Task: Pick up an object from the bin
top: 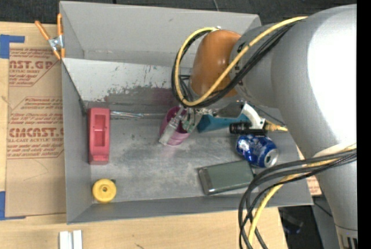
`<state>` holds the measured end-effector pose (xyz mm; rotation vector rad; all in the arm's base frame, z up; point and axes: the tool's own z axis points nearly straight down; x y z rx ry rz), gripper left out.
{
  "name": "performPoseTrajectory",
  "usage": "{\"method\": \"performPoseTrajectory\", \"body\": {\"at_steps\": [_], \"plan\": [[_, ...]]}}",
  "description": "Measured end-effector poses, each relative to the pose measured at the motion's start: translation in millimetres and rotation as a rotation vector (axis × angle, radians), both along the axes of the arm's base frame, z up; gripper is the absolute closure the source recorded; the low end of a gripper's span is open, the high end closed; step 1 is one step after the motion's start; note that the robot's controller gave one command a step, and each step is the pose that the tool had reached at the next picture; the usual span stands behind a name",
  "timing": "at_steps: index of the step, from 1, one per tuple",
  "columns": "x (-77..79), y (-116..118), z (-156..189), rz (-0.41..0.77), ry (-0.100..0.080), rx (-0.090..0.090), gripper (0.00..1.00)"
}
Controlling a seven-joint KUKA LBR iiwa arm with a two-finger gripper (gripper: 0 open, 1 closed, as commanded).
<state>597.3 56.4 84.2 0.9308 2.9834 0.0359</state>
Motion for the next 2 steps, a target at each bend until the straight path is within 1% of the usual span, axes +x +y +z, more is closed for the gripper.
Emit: {"method": "performPoseTrajectory", "body": {"at_steps": [2], "plan": [[0.0,0.0,0.0,0.0,0.0,0.0,1.0]]}}
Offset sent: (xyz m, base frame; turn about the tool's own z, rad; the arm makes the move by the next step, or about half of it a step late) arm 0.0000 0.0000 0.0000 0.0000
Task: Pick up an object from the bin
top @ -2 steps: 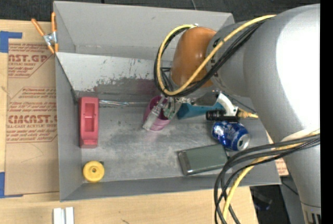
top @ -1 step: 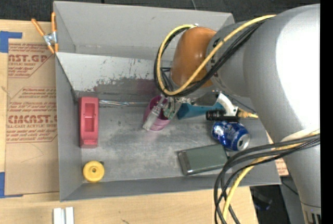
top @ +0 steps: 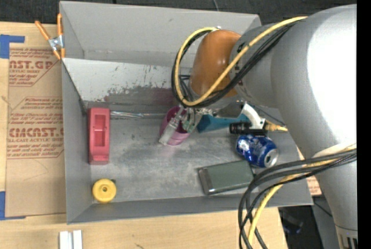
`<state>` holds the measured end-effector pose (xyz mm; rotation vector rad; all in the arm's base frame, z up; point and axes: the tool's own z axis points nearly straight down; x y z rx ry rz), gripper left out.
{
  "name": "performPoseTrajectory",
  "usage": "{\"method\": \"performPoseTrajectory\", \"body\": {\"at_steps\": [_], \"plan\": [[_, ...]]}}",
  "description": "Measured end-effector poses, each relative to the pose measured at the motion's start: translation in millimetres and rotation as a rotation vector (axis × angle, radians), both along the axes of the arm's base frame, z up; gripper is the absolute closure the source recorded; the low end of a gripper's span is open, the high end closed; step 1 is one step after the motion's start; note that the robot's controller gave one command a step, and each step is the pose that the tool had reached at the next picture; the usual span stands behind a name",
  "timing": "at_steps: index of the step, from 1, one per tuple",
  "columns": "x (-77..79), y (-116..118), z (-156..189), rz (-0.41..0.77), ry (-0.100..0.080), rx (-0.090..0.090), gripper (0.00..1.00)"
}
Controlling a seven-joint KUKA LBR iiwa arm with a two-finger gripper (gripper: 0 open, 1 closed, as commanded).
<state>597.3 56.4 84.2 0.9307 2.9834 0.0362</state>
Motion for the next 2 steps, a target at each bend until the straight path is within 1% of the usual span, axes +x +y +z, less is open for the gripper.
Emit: {"method": "performPoseTrajectory", "body": {"at_steps": [2], "plan": [[0.0,0.0,0.0,0.0,0.0,0.0,1.0]]}}
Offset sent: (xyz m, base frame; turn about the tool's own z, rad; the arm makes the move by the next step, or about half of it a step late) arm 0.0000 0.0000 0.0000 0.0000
